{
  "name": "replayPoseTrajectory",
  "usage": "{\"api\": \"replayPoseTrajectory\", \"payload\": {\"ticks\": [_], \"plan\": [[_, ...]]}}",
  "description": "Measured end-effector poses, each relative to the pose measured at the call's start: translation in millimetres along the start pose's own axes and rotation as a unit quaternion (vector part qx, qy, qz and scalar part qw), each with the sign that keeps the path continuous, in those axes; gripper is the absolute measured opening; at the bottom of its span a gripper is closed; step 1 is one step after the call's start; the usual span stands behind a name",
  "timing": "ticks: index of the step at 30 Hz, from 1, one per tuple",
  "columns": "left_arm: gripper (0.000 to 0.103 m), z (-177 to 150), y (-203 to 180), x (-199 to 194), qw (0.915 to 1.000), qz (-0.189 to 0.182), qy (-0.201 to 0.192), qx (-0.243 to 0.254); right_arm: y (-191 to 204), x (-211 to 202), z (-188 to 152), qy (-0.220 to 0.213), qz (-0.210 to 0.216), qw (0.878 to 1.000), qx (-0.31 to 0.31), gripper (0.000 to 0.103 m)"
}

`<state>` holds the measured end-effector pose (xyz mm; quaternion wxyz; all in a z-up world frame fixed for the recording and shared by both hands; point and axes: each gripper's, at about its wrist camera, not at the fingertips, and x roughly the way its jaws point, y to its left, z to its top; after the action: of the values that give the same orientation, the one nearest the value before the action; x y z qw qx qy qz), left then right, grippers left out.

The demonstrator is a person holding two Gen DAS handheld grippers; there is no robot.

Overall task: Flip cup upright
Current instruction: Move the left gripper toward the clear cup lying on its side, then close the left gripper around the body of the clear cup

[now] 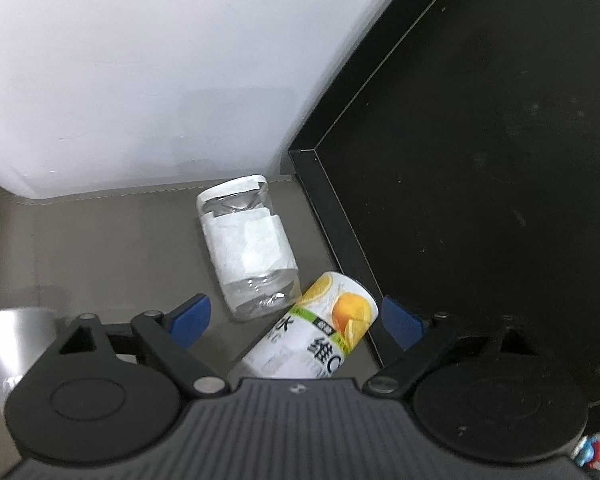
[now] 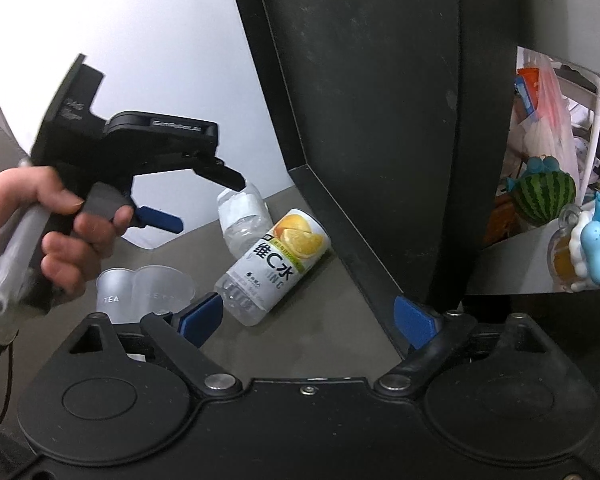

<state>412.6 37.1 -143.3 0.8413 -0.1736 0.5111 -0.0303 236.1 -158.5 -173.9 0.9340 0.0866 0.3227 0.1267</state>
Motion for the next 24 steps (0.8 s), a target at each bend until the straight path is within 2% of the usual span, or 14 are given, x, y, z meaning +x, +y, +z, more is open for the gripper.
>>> {"api": "replayPoseTrajectory", "payload": {"ticks": [4,6,8,18,19,21,24], "plan": [[0.091,11,-2,21,0.9999,0.000,0.016,0.000,-4,2,1,-0.002,-0.012,1.000,0.009,0.086],[0.091,16,-4,31,0.9998,0.006,0.020,0.004,-6,5,1,-0.001,-0.019,1.000,0.018,0.079],[0.090,21,-5,41,0.9995,0.020,0.025,0.004,-5,8,1,0.007,-0.019,1.000,0.021,0.077],[0.090,28,0,79,0.9947,0.094,0.042,0.002,-7,9,1,0.018,-0.015,0.999,0.031,0.077],[0.089,28,1,82,0.9945,0.096,0.043,-0.001,-7,9,1,0.017,-0.015,0.999,0.029,0.077],[0.071,29,5,89,0.9936,0.102,0.049,-0.006,-6,11,2,0.018,-0.017,0.999,0.028,0.077],[0.066,29,8,88,0.9934,0.100,0.051,-0.022,-4,10,1,0.020,-0.018,0.999,0.026,0.077]]}}
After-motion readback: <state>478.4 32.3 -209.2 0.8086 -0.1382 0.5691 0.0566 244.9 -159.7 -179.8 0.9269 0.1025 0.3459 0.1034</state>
